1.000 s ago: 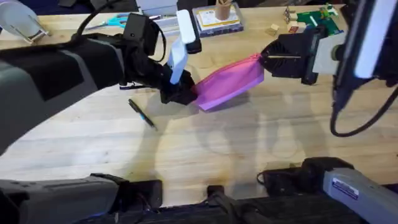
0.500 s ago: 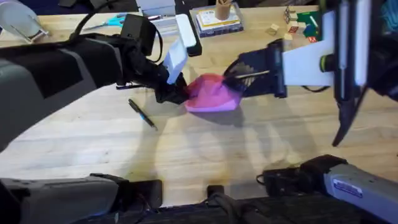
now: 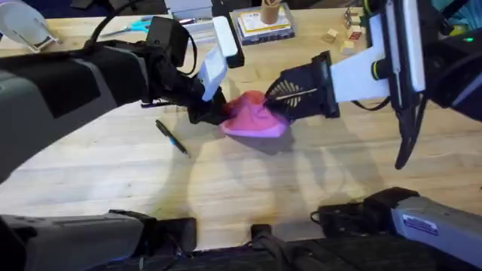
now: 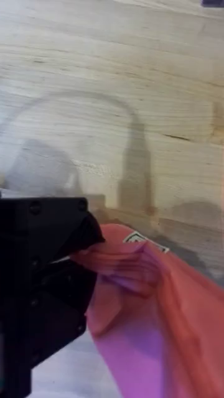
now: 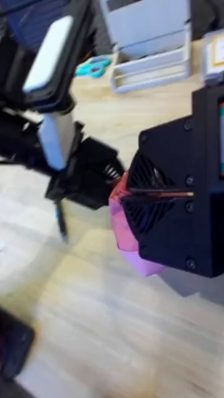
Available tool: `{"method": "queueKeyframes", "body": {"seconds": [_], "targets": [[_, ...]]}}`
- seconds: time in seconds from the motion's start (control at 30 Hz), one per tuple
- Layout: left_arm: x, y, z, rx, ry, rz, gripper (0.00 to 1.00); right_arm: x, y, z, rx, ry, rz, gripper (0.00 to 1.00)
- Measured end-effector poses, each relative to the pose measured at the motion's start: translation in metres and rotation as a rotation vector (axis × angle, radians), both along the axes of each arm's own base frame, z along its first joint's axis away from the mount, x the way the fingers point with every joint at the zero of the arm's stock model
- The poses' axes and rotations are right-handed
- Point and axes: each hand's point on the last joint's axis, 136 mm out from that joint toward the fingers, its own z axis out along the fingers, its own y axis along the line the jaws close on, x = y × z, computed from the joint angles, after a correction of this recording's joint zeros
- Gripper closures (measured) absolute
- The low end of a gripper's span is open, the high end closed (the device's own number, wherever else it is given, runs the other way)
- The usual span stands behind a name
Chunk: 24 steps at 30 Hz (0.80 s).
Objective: Unzip the bag, pick up the pens from the table one at a time and place them inside, then zip the bag closed.
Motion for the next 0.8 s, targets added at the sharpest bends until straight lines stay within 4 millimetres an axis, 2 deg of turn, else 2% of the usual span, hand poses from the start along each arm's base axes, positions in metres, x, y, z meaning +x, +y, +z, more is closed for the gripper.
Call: {"method": "queueKeyframes", "body": {"seconds": [0.2, 0.23, 0.3, 0.4, 0.43, 0.5, 0.8], "targets": [[-0.003, -0.005, 0.003, -0.031, 0.01, -0.013, 0.901, 0.025, -0.036, 0.004, -0.037, -0.024, -0.177, 0.966], [-0.003, -0.006, 0.003, -0.035, 0.012, -0.016, 0.901, 0.03, -0.044, 0.004, -0.042, -0.019, -0.215, 0.873], [-0.005, -0.008, 0.005, -0.048, 0.015, -0.023, 0.901, 0.037, -0.058, 0.006, -0.054, -0.032, -0.275, 0.58], [-0.008, -0.016, 0.01, -0.093, 0.019, -0.047, 0.9, 0.041, -0.067, 0.009, -0.049, -0.04, -0.314, 0.143], [-0.01, -0.02, 0.012, -0.102, 0.017, -0.061, 0.9, 0.042, -0.068, 0.01, -0.049, -0.042, -0.318, 0.043], [-0.011, -0.021, 0.012, -0.1, 0.022, -0.066, 0.9, 0.042, -0.069, 0.01, -0.049, -0.039, -0.323, 0.007], [-0.011, -0.021, 0.012, -0.103, 0.023, -0.064, 0.9, 0.043, -0.071, 0.008, -0.062, -0.037, -0.335, 0.003]]}}
